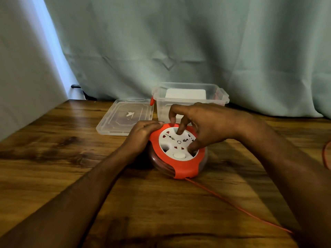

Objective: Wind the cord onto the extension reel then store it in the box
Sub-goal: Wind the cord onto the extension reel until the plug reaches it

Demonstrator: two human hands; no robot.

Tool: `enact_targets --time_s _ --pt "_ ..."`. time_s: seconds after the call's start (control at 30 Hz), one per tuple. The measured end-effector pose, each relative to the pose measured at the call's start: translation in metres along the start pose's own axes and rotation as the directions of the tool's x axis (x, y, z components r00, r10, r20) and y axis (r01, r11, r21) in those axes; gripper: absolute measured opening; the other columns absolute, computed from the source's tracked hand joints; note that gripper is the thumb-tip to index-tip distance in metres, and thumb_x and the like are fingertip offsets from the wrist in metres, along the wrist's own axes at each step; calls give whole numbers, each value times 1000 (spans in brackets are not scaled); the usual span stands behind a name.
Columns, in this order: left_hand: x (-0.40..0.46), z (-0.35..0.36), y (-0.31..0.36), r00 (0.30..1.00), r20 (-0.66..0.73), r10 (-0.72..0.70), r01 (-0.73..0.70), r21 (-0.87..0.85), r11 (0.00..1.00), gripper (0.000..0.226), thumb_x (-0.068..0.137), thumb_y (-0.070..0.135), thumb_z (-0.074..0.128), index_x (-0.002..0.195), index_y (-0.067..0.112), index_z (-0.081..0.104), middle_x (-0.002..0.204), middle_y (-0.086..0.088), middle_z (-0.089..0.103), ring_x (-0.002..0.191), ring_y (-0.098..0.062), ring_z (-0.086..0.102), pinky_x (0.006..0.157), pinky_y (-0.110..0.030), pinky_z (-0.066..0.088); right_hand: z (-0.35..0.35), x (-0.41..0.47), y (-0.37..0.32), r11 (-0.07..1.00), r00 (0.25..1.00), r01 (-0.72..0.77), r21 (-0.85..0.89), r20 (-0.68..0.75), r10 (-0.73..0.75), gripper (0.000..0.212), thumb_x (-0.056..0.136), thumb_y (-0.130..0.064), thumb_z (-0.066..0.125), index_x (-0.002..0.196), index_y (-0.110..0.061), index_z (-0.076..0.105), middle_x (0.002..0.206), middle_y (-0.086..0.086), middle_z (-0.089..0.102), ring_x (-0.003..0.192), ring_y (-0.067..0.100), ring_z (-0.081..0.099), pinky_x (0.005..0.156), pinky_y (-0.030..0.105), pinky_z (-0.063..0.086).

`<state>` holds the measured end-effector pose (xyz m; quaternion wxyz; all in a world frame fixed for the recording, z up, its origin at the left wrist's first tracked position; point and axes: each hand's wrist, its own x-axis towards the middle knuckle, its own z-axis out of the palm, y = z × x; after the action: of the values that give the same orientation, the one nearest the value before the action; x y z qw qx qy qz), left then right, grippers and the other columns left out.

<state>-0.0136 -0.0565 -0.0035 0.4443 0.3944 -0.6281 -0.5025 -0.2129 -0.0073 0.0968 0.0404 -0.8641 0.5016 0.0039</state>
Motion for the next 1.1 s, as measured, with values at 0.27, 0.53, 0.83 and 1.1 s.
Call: enact_targets --time_s 0.27,0.53,0.83,1.1 --pt "0 0 1 999 -7 -38 38 1 999 32 106 24 51 100 8 78 96 -17 81 91 -33 78 80 -35 63 6 1 -4 997 999 -10 -73 -48 6 54 68 -62 86 96 -31 51 81 -17 61 79 3 58 59 23 43" --pt "0 1 0 1000 19 13 -15 84 996 32 107 24 49 105 14 79 100 -8 82 93 -25 79 85 -36 60 14 8 -11 998 999 30 -57 -35 -32 41 86 -55 75 66 -25 55 72 -9 66 71 8 69 53 17 43" --pt "-2 0 0 999 13 49 -51 223 973 34 107 29 49 104 17 80 97 -7 82 89 -24 79 93 -50 61 -3 -2 -2 991 998 51 122 -53 -45 42 78 -14 87 107 -32 62 117 -19 70 70 -36 45 61 12 32" --pt "-1 0 -1 999 8 36 -37 204 978 33 107 29 49 104 18 80 96 -6 82 89 -23 79 90 -45 62 4 4 8 983 999 25 184 34 -32 71 73 -10 91 118 -42 46 120 -21 69 63 -20 56 57 17 42"
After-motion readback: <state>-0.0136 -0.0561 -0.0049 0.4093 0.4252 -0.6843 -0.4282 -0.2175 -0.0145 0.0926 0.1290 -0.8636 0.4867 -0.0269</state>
